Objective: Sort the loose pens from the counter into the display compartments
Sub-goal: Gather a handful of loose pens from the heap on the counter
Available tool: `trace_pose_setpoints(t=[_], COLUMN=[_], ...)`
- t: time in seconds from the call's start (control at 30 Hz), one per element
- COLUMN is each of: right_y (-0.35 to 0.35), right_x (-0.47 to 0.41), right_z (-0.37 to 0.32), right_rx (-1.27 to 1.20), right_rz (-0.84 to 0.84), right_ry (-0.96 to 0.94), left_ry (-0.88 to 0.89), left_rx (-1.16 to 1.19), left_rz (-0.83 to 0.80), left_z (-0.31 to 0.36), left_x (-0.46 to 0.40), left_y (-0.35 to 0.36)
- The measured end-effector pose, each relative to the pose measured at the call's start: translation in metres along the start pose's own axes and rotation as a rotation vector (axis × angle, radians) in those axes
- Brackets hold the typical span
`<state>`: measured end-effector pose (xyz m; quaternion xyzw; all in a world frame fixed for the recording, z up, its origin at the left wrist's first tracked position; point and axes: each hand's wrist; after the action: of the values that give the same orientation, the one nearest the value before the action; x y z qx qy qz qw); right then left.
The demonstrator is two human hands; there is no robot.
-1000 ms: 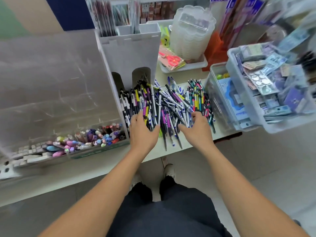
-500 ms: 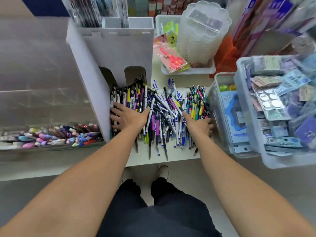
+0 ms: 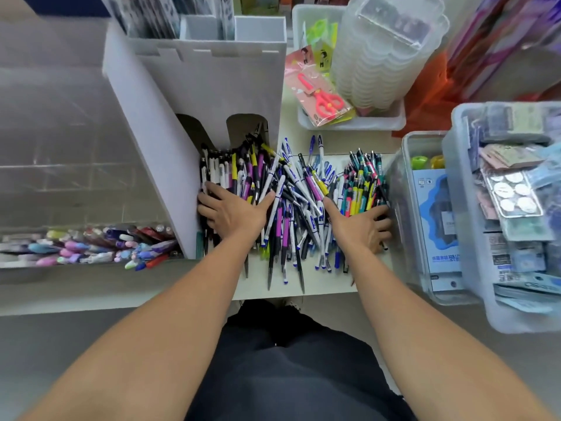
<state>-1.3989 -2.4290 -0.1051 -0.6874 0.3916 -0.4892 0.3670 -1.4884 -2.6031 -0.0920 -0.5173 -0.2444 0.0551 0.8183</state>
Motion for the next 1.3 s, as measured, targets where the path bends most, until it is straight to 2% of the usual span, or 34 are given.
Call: trace_pose_setpoints(t=[0.17,0.33,0.47,0.63,0.83,1.13,1.3], right_y=[0.000,0.003,0.002,0.007,0.015,0.016,0.011], right_x=[0.001,0.003,0.004,0.005,0.005,0.027,0.027], right_z=[0.002,0.001,-0.004,-0.019,-0.024,-0.056,-0.059], right_rx=[0.036,0.039,0.012,-0.127,-0.126,-0.357,-0.420], right_rz=[0.001,-0.020,0.005,0.005,-0.011,-0.222,-0.299], right_ry=[-0.018,-0.020,0.021,0.057,0.045,-0.101,-0.145], left_ry=[0.046,0.047,0.022,-0.015,-0.014,-0.044,-0.063], left_rx=[-0.042,-0.062,-0.050,0.010,0.039,0.317,0.364], left_rz=[-0.003,-0.088,-0.080,-0.144,-0.187,-0.271,-0.306], left_z=[-0.005,-0.007,-0.003,-0.005,-0.007,0.003,-0.001], left_x=[-0.002,0.001,-0.005,-0.022,-0.030,-0.030,-0.039], left_y=[0.000,0.001,-0.004,-0.005,-0.003,-0.004,-0.007])
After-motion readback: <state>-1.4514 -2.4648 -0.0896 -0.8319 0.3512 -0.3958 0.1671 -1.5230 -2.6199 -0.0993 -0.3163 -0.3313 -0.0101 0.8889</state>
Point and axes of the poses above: each hand's wrist, its own x-axis away from the middle knuckle, its own y-axis out of the palm, z = x × y, and after that the axes turned 6 degrees about z, right-handed
